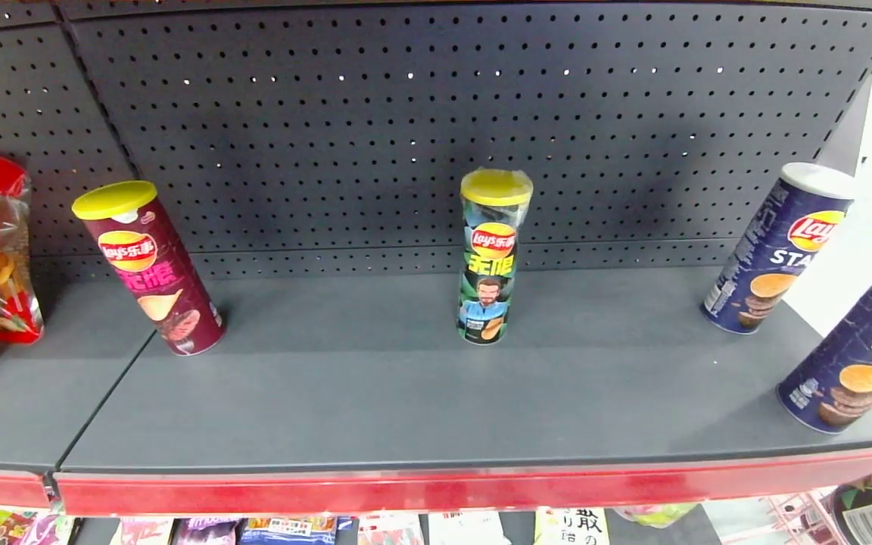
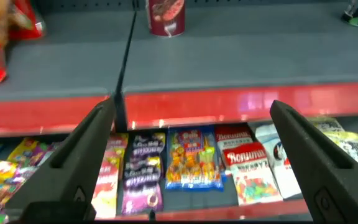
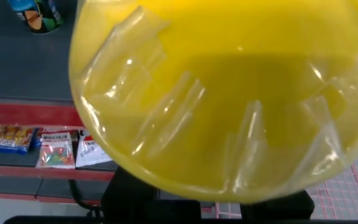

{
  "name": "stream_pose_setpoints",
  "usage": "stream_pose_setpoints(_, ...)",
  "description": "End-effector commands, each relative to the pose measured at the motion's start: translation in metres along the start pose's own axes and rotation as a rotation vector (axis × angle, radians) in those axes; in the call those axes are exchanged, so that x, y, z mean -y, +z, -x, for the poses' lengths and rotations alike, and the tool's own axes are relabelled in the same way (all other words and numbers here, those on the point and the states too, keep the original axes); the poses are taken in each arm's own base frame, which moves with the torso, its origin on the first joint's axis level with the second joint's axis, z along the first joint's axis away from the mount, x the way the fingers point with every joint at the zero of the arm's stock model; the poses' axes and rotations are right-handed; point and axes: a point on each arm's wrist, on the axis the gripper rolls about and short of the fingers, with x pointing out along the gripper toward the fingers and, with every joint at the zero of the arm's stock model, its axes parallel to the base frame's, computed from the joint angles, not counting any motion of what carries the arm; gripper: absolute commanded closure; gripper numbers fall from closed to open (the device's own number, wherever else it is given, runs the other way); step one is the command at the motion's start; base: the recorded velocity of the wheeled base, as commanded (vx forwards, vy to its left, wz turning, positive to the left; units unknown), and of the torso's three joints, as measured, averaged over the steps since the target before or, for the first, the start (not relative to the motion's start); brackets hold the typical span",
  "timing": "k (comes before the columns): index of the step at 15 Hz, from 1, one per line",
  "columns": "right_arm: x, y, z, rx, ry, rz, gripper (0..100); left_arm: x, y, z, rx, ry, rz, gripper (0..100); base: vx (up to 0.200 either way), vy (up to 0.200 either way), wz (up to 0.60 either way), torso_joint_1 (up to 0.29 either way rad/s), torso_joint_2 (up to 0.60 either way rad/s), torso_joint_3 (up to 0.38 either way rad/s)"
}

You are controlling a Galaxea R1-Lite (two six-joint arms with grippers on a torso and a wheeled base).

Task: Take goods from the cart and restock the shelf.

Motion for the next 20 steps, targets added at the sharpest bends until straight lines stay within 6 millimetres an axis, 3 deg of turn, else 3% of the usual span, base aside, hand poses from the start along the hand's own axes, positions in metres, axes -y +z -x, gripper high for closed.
stream_pose_setpoints(1, 0.0, -0.001, 0.001, 0.006, 0.002, 0.001, 100, 0.0, 0.0, 0.0, -0.001, 0.001, 0.001, 0, 0.0, 0.0, 0.0, 0.0, 0.0, 0.0)
stream_pose_setpoints(6, -0.001, -0.007, 0.017, 0.04, 0.092, 0.017, 100, 0.0, 0.0, 0.0, -0.002, -0.001, 0.004, 0, 0.0, 0.0, 0.0, 0.0, 0.0, 0.0)
stream_pose_setpoints(9, -0.001, -0.028, 0.039, 0.02, 0.11, 0.024, 100, 0.0, 0.0, -0.001, -0.008, -0.002, 0.003, 0, 0.0, 0.0, 0.0, 0.0, 0.0, 0.0)
stream_pose_setpoints(16, -0.001, -0.027, 0.034, 0.015, 0.117, 0.011, 100, 0.0, 0.003, -0.005, -0.055, -0.102, -0.09, 0, 0.0, 0.0, 0.0, 0.0, 0.0, 0.0)
stream_pose_setpoints(17, -0.001, -0.028, 0.034, 0.012, 0.16, -0.01, 100, 0.001, 0.024, -0.002, -0.007, -0.15, -0.074, 0, 0.0, 0.0, 0.0, 0.0, 0.0, 0.0)
stream_pose_setpoints(18, -0.002, -0.027, 0.034, 0.005, 0.188, -0.031, 100, 0.001, 0.108, -0.023, -0.018, -0.207, 0.054, 0, 0.0, 0.0, 0.0, 0.0, 0.0, 0.0)
stream_pose_setpoints(19, -0.002, -0.028, 0.033, 0.0, 0.188, -0.039, 100, 0.001, 0.17, -0.049, 0.003, -0.238, 0.165, 0, 0.0, 0.0, 0.0, 0.0, 0.0, 0.0)
stream_pose_setpoints(20, -0.002, -0.029, 0.034, 0.001, 0.193, -0.038, 100, 0.005, 0.199, -0.072, -0.003, -0.368, 0.119, 0, 0.0, 0.0, 0.0, 0.0, 0.0, 0.0)
